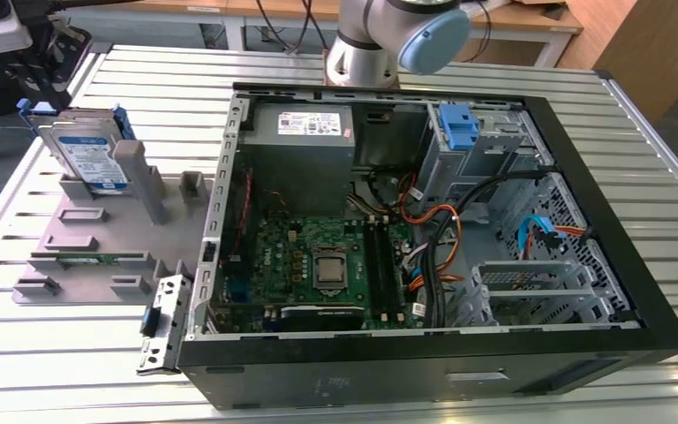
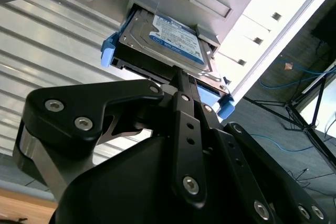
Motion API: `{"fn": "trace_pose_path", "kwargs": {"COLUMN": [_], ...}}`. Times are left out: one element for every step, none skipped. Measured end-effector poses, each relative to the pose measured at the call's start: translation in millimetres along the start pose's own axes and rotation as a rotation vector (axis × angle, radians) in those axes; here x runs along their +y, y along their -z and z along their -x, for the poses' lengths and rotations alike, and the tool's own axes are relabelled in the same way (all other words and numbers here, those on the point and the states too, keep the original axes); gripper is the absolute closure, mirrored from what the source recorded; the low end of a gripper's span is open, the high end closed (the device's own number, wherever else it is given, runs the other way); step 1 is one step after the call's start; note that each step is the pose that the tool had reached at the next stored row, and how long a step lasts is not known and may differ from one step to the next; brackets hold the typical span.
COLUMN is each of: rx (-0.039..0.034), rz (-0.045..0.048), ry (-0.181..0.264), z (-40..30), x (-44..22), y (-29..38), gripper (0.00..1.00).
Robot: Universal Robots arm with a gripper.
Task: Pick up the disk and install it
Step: 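Reach for the disk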
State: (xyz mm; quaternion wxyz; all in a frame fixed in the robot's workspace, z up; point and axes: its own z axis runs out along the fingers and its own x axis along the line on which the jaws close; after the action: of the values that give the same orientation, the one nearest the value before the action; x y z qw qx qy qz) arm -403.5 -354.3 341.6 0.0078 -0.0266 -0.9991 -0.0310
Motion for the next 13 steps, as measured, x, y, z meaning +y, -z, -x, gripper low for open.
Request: {"fn": "trace_pose_path", "kwargs": {"rx": [0.0005,0.0009,0.0011,0.0016,0.0018,0.002,0.0023,0.0027,0.0032,0.0035,0.0039,0.0042,0.0045], "rz": [-0.0001,-0.0001,0.0,-0.0001,-0.0002,-0.0002,-0.0003,-0.0004,-0.0006,-0.0006,-0.0007,-0.0009,-0.0009], "ry": [0.0,0.0,0.0,0.0,0.001,0.005,0.011,0.018,0.024,0.031,0.036,0.041,0.046], "z": [-0.1,0.0,0.0,0.0,0.0,0.1,0.3,0.5,0.6,0.7,0.9,1.0,1.1], "x": [0.0,0.0,0.0,0.0,0.0,0.0,0.0,0.0,0.0,0.0,0.0,0.0,0.1], "y": [0.0,0.0,-0.1,-0.1,0.0,-0.1,-0.2,-0.2,-0.2,-0.4,-0.4,-0.5,-0.5], "gripper": [0.89,0.89,0.89,0.89,0.89,0.89,0.89,0.89,0.89,0.89,0.89,0.89,0.89]}}
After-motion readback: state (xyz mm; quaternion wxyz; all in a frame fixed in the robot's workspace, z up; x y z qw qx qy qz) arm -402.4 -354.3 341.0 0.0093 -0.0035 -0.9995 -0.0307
